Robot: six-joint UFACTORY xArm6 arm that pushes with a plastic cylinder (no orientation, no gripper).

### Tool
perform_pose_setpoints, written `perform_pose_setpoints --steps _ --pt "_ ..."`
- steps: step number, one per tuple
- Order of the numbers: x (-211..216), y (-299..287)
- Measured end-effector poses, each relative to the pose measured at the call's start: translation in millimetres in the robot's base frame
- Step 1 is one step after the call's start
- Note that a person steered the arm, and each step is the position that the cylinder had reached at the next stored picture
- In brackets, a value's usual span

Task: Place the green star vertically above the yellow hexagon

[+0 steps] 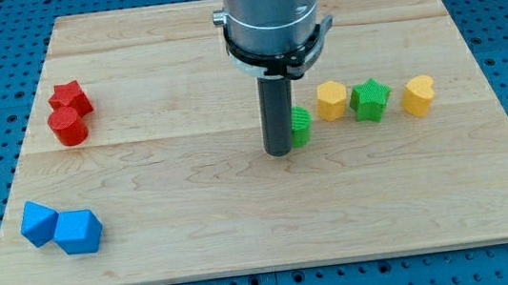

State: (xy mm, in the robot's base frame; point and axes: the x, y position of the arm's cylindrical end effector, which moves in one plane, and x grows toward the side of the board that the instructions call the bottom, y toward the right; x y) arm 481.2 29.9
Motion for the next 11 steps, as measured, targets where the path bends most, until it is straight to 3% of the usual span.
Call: perform_pose_setpoints --steps 7,8,9,11 --pt "-1.4 25.7" --pt "13.5 64.1" --pt "1.0 115.6" --pt "-42.4 119.0"
